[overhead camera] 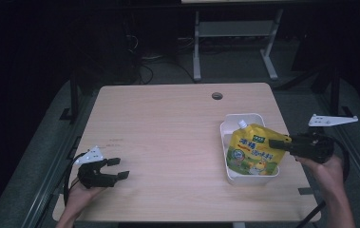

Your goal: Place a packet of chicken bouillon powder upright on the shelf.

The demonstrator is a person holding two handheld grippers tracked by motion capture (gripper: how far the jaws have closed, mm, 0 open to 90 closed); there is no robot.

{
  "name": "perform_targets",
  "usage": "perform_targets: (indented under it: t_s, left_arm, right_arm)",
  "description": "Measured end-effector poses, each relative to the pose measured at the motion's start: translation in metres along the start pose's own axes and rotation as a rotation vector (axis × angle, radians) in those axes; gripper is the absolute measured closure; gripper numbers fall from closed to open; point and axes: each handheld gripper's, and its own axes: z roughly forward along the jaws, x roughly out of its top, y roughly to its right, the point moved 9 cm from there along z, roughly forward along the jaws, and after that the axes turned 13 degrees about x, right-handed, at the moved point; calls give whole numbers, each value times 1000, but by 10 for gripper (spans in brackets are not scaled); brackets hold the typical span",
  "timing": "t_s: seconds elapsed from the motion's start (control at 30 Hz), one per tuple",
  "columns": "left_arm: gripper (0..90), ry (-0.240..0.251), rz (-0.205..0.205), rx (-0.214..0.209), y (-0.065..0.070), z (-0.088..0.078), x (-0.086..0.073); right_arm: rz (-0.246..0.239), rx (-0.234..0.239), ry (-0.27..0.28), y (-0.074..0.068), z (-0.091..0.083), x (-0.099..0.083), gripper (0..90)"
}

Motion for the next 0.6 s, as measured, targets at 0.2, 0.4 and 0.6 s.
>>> perform_targets:
  t_s: [0.2,0.4,0.6]
  left_arm:
    - [283,2,-1,0,0,-1,0]
    - [283,1,0,0,0,-1,0]
    - [283,-1,2,-1,1,0,-1]
  right_arm:
    - [-12,-16,30,-6,-9,7,570]
    - [-25,-37,62,-12,-22,12,536]
    - [-18,-51,75,-14,-32,10,514]
